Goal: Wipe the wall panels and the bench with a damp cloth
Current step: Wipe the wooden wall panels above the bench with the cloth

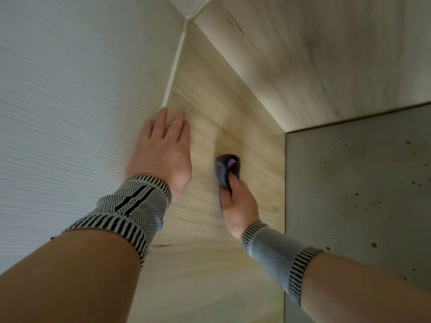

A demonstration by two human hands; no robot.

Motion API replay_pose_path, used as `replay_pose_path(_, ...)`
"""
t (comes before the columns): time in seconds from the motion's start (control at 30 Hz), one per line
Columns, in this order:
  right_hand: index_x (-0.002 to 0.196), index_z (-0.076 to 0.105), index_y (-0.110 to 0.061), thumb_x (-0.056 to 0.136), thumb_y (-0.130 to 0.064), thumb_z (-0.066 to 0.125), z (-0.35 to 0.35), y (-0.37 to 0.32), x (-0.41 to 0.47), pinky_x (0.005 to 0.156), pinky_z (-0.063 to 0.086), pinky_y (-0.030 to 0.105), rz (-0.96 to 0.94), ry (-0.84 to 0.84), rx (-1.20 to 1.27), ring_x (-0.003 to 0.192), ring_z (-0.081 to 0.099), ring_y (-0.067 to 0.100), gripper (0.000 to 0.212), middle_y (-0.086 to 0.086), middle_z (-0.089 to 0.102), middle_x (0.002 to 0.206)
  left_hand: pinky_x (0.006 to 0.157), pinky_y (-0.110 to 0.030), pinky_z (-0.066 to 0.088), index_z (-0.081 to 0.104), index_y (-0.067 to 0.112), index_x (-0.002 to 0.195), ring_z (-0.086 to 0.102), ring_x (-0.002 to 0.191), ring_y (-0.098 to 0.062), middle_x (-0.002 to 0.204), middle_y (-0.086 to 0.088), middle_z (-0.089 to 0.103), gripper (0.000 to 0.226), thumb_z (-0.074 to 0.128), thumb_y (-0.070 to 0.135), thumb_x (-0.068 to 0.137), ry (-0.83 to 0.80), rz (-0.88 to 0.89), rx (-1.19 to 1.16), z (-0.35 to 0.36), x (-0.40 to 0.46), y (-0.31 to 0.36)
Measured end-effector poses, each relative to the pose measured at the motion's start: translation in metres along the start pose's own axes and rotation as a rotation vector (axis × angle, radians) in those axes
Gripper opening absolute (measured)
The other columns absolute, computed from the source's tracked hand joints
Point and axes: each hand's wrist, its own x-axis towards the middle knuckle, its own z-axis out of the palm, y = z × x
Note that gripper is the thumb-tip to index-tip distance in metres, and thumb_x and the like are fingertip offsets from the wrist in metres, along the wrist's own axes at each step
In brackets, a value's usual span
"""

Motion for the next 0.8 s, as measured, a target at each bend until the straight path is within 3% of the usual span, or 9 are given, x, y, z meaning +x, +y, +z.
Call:
replay_pose_path(0.07, 0.143, 0.044, -0.023, 0.101, -0.021, 0.043, -0.003, -0.010, -0.001, 0.087, 0.043, 0.027, -0.098, -0.019, -0.020, 0.108, 0.056, 0.026, 0.042, 0.005, 0.052, 0.129, 0.121, -0.043, -0.007, -0.003, 0.013, 0.157, -0.014, 0.151, -0.029, 0.165, -0.005, -0.012, 0.065, 0.021, 0.019, 0.098, 0.002, 0.000, -0.045, 0.000, 0.000, -0.001)
replay_pose_path(0.17, 0.143, 0.045, -0.023, 0.096, -0.014, 0.046, 0.002, -0.041, 0.000, 0.095, 0.045, 0.031, -0.354, -0.021, 0.041, 0.112, 0.053, 0.023, 0.048, 0.004, 0.049, 0.135, 0.121, -0.042, -0.006, -0.002, 0.014, 0.157, -0.010, 0.151, -0.029, 0.165, -0.006, -0.011, 0.070, 0.019, 0.039, 0.096, 0.012, 0.011, -0.116, -0.003, 0.000, -0.002)
replay_pose_path(0.27, 0.145, 0.041, -0.029, 0.100, -0.017, 0.044, -0.006, -0.063, 0.050, 0.091, 0.042, 0.025, -0.300, 0.042, 0.054, 0.112, 0.052, 0.018, 0.047, 0.002, 0.047, 0.136, 0.122, -0.040, -0.007, -0.003, 0.014, 0.157, -0.010, 0.151, -0.026, 0.165, -0.005, -0.012, 0.068, 0.025, 0.030, 0.098, 0.019, 0.001, -0.132, -0.003, -0.002, -0.001)
replay_pose_path(0.33, 0.145, 0.039, -0.030, 0.102, -0.023, 0.041, -0.019, -0.078, 0.095, 0.091, 0.044, 0.028, -0.256, 0.065, 0.011, 0.110, 0.055, 0.021, 0.044, 0.005, 0.050, 0.132, 0.122, -0.039, -0.009, -0.011, 0.014, 0.156, -0.014, 0.151, -0.025, 0.164, -0.004, -0.018, 0.075, 0.034, 0.027, 0.097, 0.008, -0.005, -0.124, -0.002, -0.002, -0.001)
replay_pose_path(0.43, 0.149, 0.034, -0.029, 0.102, -0.023, 0.040, -0.027, -0.089, 0.130, 0.095, 0.044, 0.032, -0.245, 0.051, -0.059, 0.113, 0.055, 0.025, 0.048, 0.008, 0.049, 0.134, 0.123, -0.039, -0.008, -0.014, 0.014, 0.155, -0.014, 0.151, -0.024, 0.163, -0.004, -0.021, 0.077, 0.030, 0.033, 0.095, -0.007, 0.002, -0.130, -0.004, -0.003, 0.000)
replay_pose_path(0.57, 0.146, 0.037, -0.034, 0.099, -0.019, 0.045, -0.016, -0.056, 0.063, 0.087, 0.041, 0.025, -0.396, -0.018, -0.052, 0.110, 0.055, 0.024, 0.049, 0.007, 0.047, 0.133, 0.123, -0.041, -0.004, -0.010, 0.016, 0.156, -0.007, 0.152, -0.025, 0.164, -0.006, -0.016, 0.077, 0.009, 0.048, 0.089, 0.016, 0.011, -0.173, -0.006, -0.002, -0.002)
replay_pose_path(0.63, 0.145, 0.037, -0.034, 0.096, -0.015, 0.048, -0.007, -0.035, 0.019, 0.090, 0.045, 0.029, -0.509, -0.080, -0.077, 0.110, 0.054, 0.025, 0.053, 0.007, 0.046, 0.131, 0.123, -0.041, -0.004, -0.011, 0.016, 0.156, -0.008, 0.152, -0.025, 0.164, -0.006, -0.015, 0.080, -0.002, 0.059, 0.088, 0.000, 0.009, -0.173, -0.005, -0.003, -0.002)
replay_pose_path(0.7, 0.146, 0.032, -0.034, 0.095, -0.019, 0.047, -0.006, -0.032, 0.022, 0.086, 0.051, 0.036, -0.551, -0.107, -0.095, 0.106, 0.057, 0.027, 0.055, 0.009, 0.047, 0.132, 0.123, -0.041, -0.004, -0.011, 0.016, 0.156, -0.009, 0.152, -0.025, 0.165, -0.007, -0.015, 0.082, 0.000, 0.063, 0.090, -0.014, 0.006, -0.175, -0.004, -0.003, -0.001)
replay_pose_path(0.8, 0.149, 0.029, -0.031, 0.098, -0.032, 0.043, -0.012, -0.061, 0.070, 0.076, 0.055, 0.039, -0.471, -0.020, -0.154, 0.098, 0.060, 0.024, 0.052, 0.006, 0.048, 0.132, 0.124, -0.042, -0.002, -0.010, 0.016, 0.156, -0.006, 0.152, -0.026, 0.165, -0.006, -0.011, 0.088, -0.005, 0.069, 0.087, -0.002, 0.017, -0.164, -0.003, -0.004, -0.003)
